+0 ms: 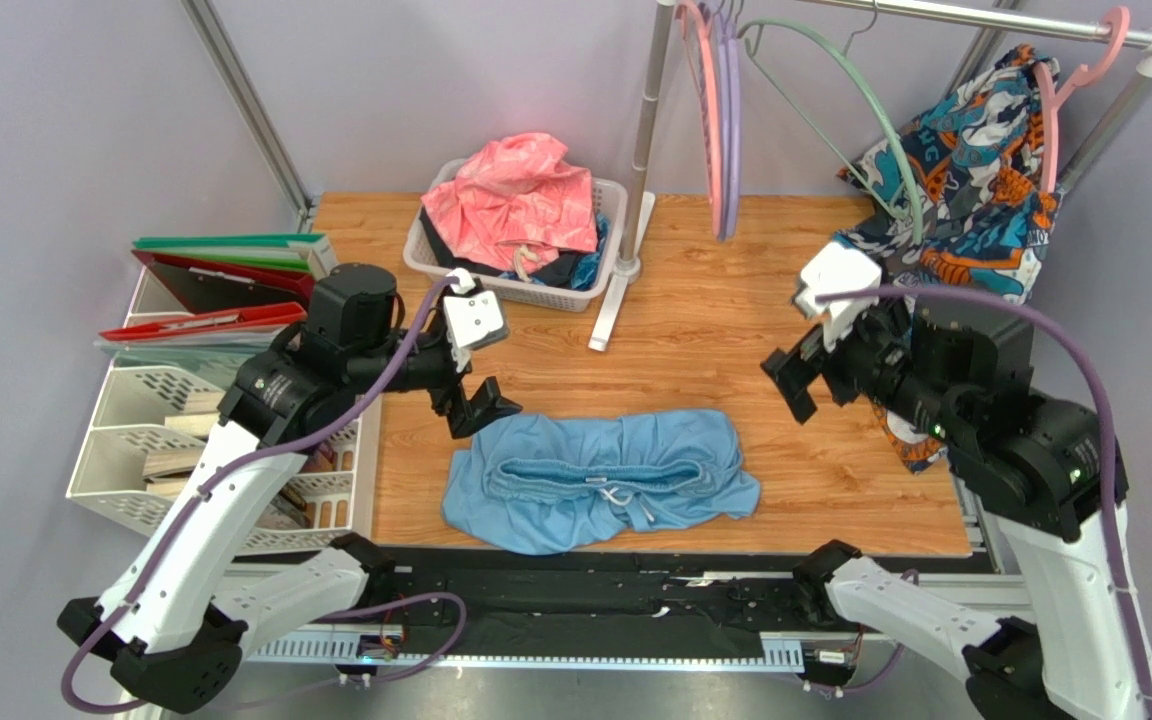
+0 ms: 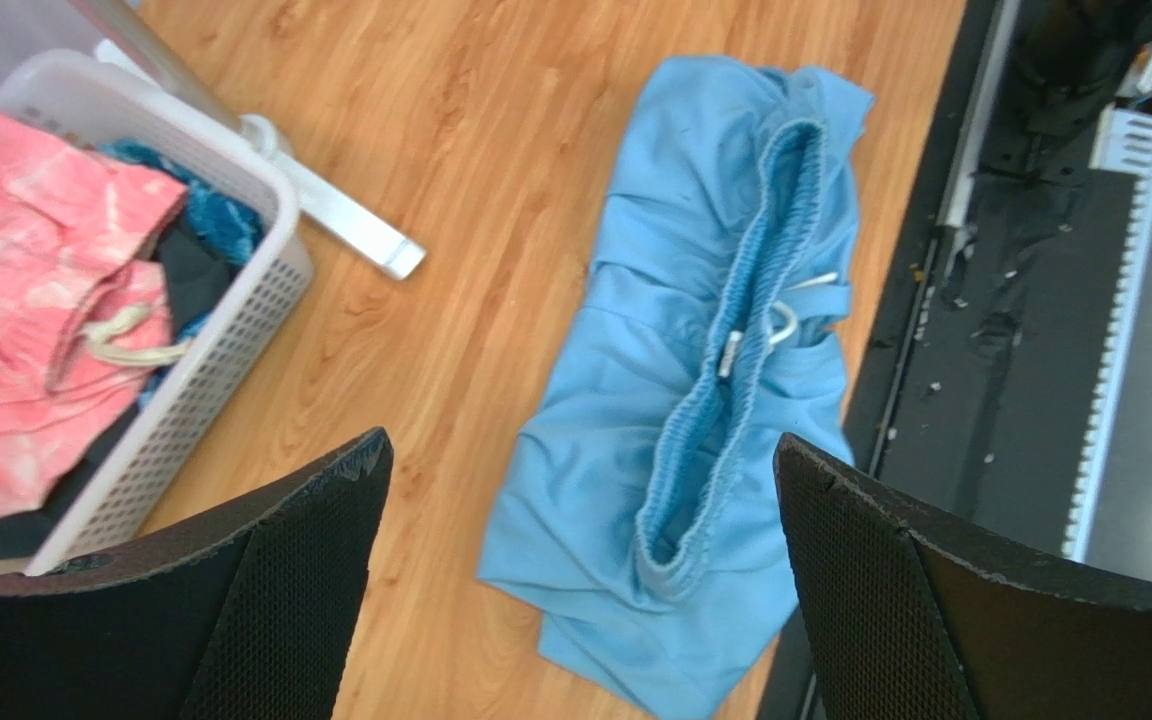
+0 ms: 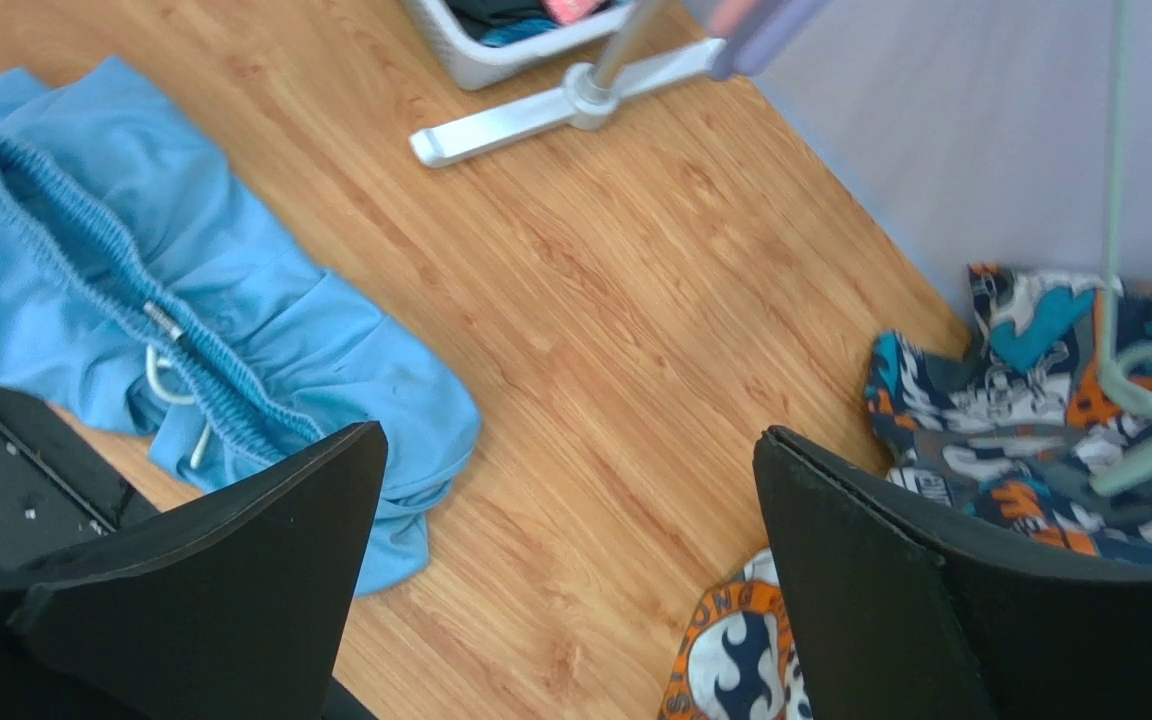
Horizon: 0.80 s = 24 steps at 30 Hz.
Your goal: Place the shorts on the hanger
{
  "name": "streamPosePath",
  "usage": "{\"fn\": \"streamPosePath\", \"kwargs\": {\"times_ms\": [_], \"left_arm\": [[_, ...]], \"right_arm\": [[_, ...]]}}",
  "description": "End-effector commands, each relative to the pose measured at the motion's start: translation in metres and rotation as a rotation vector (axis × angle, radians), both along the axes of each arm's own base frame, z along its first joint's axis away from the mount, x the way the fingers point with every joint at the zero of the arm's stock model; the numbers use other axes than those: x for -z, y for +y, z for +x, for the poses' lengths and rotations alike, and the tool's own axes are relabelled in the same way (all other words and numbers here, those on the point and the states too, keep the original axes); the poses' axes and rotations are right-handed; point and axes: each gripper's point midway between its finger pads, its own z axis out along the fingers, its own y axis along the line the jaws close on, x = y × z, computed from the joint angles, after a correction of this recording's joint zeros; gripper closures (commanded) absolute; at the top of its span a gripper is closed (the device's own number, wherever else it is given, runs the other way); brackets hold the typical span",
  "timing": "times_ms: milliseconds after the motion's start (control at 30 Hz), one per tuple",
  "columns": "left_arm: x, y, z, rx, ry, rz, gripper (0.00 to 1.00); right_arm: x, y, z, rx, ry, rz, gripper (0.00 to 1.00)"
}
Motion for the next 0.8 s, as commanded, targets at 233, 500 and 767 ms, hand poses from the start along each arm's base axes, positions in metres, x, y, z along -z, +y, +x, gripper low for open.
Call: {"fn": "streamPosePath", "kwargs": {"times_ms": [233,500,767], "left_arm": [[-0.038,-0.020,-0.019,0.074,0.055,-0.175,0.01],[-0.035,-0.017,-0.026,0.077,0.059,-0.184,0.01],[-0.031,-0.016,-0.027,0.072,0.068,-0.192,0.01]], "right_arm": [[-0.108,-0.049,0.096,0.352,-0.009,0.323,0.01],[-0.112,-0.097,0.162,0.468,-0.050,0.323,0.00],[-0.076,-0.115,0.199,0.506,0.019,0.285,0.02]]}}
